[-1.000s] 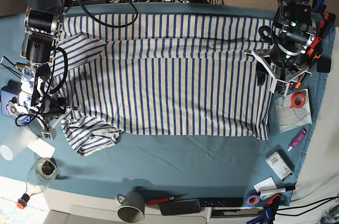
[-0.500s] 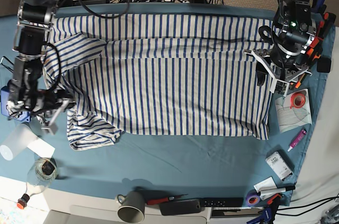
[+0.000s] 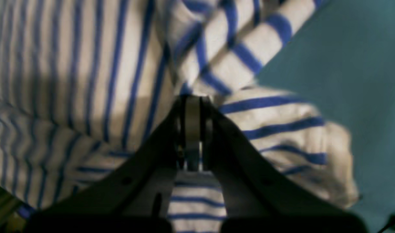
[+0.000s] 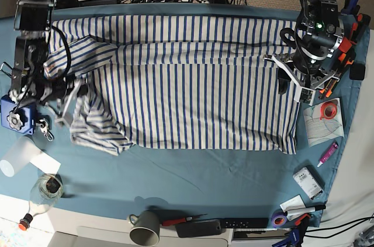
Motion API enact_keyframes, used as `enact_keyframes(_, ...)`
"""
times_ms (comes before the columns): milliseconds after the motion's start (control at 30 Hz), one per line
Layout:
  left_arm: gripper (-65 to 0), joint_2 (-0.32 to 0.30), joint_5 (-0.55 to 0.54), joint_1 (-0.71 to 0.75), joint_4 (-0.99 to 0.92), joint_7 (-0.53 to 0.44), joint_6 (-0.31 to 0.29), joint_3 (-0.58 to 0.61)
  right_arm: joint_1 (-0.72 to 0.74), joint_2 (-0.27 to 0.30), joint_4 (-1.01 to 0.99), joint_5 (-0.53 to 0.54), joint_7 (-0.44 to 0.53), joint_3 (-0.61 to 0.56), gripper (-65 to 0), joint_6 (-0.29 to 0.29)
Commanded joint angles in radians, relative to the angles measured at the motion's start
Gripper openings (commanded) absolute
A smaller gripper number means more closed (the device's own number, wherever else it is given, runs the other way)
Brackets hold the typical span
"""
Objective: Fold the T-shirt properly
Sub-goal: 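Lift the side edges and fold them inward toward the shirt's middle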
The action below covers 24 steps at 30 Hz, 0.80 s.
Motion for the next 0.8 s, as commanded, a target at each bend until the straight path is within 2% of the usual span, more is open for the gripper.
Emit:
enact_keyframes(0, -37.9, -0.006, -0.003, -0.007, 0.016, -0.022, 0.003, -0.005, 0.018, 0.023, 0.014, 0.01, 0.006, 0.009, -65.0, 0.013)
enact_keyframes(100, -37.9, -0.006, -0.003, -0.007, 0.016, -0.022, 0.003, -0.005, 0.013, 0.023, 0.014, 0.012, -0.005, 0.009, -65.0, 0.04)
enact_keyframes(433, -37.9, -0.006, -0.002, -0.006, 0.016, -0.021, 0.003, -0.005, 0.016, 0.034, 0.12, 0.06, -0.005, 0.009, -65.0, 0.055)
enact_keyframes(500, -37.9, -0.006, -0.002, -0.004, 0.016, -0.021, 0.003, -0.005, 0.016, 0.042, 0.14, 0.059, -0.005, 0.009, -59.9, 0.059)
enact_keyframes(600, -37.9, -0.006, -0.002, -0.002, 0.016, -0.021, 0.003, -0.005, 0.016, 0.051, 0.151, 0.057, -0.005, 0.009, -56.2, 0.058)
enact_keyframes(767, -37.9, -0.006, -0.002, -0.002, 0.016, -0.022, 0.004, -0.005, 0.021, 0.048, 0.151, 0.03, -0.005, 0.012, -55.7, 0.058)
